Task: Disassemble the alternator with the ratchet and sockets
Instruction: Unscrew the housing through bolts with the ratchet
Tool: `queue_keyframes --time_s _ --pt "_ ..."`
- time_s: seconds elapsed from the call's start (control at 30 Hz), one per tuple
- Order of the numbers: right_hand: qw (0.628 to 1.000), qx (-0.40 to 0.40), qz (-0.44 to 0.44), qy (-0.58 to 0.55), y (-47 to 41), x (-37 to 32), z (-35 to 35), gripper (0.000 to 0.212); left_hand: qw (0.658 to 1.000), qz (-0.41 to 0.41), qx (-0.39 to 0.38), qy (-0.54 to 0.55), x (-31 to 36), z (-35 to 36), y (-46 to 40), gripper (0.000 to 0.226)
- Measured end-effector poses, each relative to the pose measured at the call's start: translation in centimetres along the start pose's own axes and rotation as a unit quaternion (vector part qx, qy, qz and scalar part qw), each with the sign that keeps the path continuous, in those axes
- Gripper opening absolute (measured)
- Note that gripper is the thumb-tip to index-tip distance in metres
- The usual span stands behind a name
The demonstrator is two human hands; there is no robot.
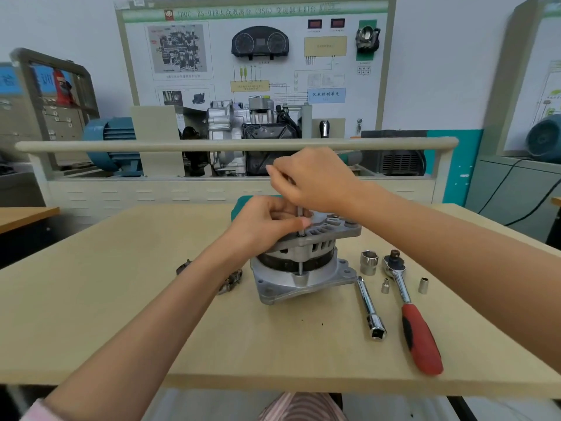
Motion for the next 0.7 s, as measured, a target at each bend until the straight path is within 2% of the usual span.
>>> queue_keyframes --time_s 0.07,0.17,0.23,0.3,0.37,0.4,0.47,0.53,0.63,0.7 --pt "0.996 -0.033 0.080 0.004 -0.3 0.6 0.6 0.041 0.999 -0.008 0.033 -0.003 0.2 -0.2 -0.1 0.015" --pt "0.966 -0.094 0.220 0.101 -0.9 1.7 1.4 0.027 0.992 0.002 0.104 -0.065 0.4 -0.2 -0.3 0.027" --pt "0.961 -0.117 0.217 0.127 -1.3 1.5 1.5 0.022 0.990 0.008 0.116 -0.075 0.6 -0.2 -0.2 0.028" --pt "0.978 -0.074 0.145 0.134 -1.5 0.8 1.1 0.037 0.994 0.001 0.084 -0.072 0.2 -0.3 0.0 0.022" --pt "0.989 -0.018 0.056 0.135 -1.1 -0.2 0.5 0.042 0.997 -0.007 0.037 -0.073 0.1 -0.3 0.2 0.014" --pt "0.992 -0.006 0.028 0.124 -0.8 -0.5 0.3 0.040 0.998 -0.010 0.016 -0.064 0.0 -0.4 0.2 0.016" --pt "0.996 -0.006 0.007 0.092 -0.6 -0.6 0.2 0.035 0.999 -0.007 0.009 -0.043 0.0 -0.3 0.2 0.033" --pt "0.996 -0.033 0.040 0.079 -0.9 -0.3 0.6 0.036 0.999 -0.010 0.037 -0.028 -0.1 -0.3 0.1 0.042" --pt "0.967 -0.114 0.197 0.113 -1.3 1.6 1.7 0.017 0.995 0.001 0.091 -0.042 0.0 -0.1 -0.4 0.028" --pt "0.955 -0.133 0.224 0.139 -1.3 2.0 1.8 0.013 0.993 -0.001 0.106 -0.058 0.3 0.1 -0.3 0.030"
Point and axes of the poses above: each hand's wrist, its own y-axis away from the middle knuckle, its own z-axis out of the palm, x = y × z, the point moved 7 cm from there along -y, towards the middle knuckle, and after that the axes turned 8 degrees about -x, right-handed, at the moved point
